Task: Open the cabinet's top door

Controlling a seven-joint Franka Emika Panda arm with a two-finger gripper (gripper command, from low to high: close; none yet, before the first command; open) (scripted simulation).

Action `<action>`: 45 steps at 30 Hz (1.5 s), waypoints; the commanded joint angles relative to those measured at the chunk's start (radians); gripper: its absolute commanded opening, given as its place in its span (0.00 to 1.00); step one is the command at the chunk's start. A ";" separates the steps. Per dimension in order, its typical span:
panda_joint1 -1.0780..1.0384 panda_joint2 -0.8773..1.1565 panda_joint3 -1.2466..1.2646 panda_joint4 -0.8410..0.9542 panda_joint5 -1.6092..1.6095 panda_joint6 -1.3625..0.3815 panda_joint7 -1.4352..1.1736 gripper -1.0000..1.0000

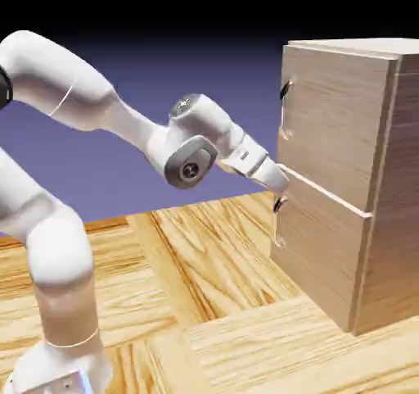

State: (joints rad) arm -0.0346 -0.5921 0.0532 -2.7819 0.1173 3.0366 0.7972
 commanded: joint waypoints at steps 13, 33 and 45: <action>-0.225 -0.107 0.256 0.135 0.566 -0.002 0.271 0.50; -0.570 -0.271 0.651 0.343 1.435 -0.005 0.687 0.50; -0.777 -0.369 0.888 0.468 1.957 -0.007 0.937 0.50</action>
State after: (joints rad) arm -0.8117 -0.9610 0.9407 -2.3135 2.0747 3.0292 1.7346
